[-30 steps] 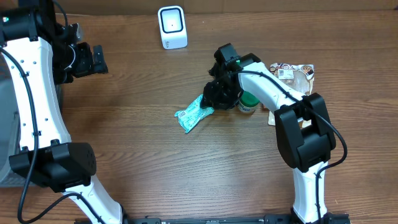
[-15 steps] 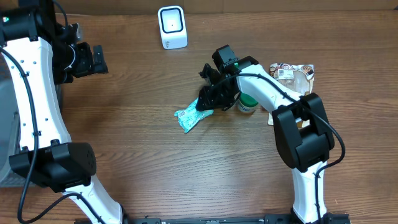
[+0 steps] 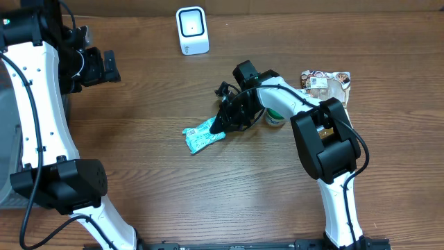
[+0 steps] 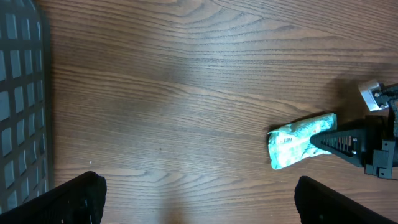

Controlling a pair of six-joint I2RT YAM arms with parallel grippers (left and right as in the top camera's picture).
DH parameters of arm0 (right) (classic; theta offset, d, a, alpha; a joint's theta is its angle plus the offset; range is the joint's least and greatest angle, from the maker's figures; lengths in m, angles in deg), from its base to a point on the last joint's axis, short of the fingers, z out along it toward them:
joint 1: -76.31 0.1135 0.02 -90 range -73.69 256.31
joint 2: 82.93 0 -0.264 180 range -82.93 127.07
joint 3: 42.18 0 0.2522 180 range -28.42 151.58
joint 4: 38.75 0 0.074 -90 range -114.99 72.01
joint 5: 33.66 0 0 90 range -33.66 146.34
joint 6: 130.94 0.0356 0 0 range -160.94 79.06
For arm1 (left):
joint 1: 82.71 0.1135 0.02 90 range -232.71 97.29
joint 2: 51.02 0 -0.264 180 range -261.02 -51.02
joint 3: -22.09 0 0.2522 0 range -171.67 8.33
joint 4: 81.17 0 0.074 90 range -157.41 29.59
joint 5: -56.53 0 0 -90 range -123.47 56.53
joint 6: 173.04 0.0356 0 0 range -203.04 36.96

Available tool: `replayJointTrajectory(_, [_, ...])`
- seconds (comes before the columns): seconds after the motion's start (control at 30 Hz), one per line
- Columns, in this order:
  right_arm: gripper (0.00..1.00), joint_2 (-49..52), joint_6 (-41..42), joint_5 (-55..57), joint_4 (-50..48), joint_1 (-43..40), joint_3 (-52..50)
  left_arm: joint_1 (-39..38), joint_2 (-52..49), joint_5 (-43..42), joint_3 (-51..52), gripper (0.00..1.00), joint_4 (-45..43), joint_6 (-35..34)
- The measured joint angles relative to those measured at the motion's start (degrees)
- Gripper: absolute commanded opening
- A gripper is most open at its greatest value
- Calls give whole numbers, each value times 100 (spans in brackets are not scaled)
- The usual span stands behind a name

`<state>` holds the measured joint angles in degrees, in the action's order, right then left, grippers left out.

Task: Scan the item barcode
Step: 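Lift the wipes pack and carry it with the right gripper to the scanner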

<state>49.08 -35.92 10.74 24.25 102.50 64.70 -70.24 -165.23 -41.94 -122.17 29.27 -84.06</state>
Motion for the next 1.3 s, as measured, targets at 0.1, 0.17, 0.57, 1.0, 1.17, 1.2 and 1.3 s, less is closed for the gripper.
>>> replayJointTrajectory(0.1, [4,13,52,-240,-87,4,-4,0,0,0,0,99,0,0])
replayJointTrajectory(0.17, [4,15,70,-452,-120,-17,-4,0,0,0,0,100,0,0])
replayJointTrajectory(0.57, [4,-1366,140,-387,804,-455,393,0,0,0,0,100,-2,0])
replayJointTrajectory(1.0, [4,-3206,96,-33,2277,-1080,774,0,0,0,0,100,0,0])
replayJointTrajectory(1.17, [4,-3150,44,46,2389,-1078,769,0,0,-2,0,100,0,0])
replayJointTrajectory(1.2, [4,-3150,33,52,2391,-1078,769,0,0,-2,0,99,0,0])
replayJointTrajectory(1.3, [4,-3150,26,70,2389,-1078,769,0,0,0,0,99,0,0])
